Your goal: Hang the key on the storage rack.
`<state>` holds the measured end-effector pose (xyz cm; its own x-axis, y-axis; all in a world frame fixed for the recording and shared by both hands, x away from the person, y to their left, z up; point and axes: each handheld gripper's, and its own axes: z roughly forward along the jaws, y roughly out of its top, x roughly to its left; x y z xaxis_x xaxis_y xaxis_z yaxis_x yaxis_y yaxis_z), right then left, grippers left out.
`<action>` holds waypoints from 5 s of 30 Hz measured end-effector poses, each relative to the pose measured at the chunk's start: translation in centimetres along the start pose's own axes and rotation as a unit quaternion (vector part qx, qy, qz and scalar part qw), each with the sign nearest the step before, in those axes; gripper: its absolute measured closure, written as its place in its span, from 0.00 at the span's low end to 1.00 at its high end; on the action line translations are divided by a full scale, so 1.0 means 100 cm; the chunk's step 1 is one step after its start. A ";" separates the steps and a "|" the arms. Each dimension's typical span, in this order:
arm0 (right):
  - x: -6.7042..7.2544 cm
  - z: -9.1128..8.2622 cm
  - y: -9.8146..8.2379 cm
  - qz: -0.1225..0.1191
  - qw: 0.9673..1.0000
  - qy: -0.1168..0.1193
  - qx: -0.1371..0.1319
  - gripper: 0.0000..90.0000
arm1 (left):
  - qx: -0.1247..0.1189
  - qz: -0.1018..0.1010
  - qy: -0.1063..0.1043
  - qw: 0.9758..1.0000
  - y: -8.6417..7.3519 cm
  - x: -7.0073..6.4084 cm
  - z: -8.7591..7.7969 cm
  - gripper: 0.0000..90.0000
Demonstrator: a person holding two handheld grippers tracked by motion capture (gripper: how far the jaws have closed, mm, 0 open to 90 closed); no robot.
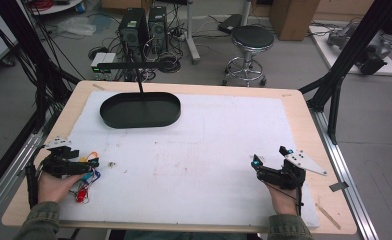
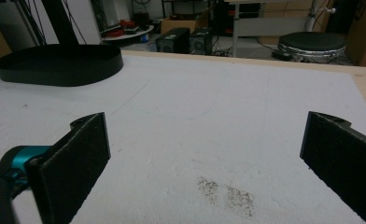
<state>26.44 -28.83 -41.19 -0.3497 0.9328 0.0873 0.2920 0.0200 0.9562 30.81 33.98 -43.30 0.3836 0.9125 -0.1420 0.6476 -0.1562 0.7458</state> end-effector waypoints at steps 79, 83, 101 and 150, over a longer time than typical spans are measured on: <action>0.008 0.004 0.000 -0.030 0.999 0.023 0.002 0.01 | -0.111 -0.021 -0.091 0.989 0.072 -0.007 -0.052 0.97; 0.008 0.005 0.000 -0.033 0.999 0.025 0.004 0.01 | -0.117 -0.016 -0.099 0.988 0.082 -0.012 -0.053 0.97; 0.007 0.003 0.001 -0.020 1.000 0.020 -0.001 0.01 | -0.150 0.011 -0.133 0.980 0.143 -0.022 -0.065 0.97; -0.002 -0.007 -0.005 0.007 1.000 -0.008 -0.009 0.00 | -0.221 -0.032 -0.150 0.963 0.251 -0.036 -0.039 0.97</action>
<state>25.76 -29.24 -41.45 -0.3312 0.9387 0.0956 0.2800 0.0010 0.9600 43.10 28.20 -21.59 0.5680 0.7542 -0.3295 0.3585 0.1337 0.9239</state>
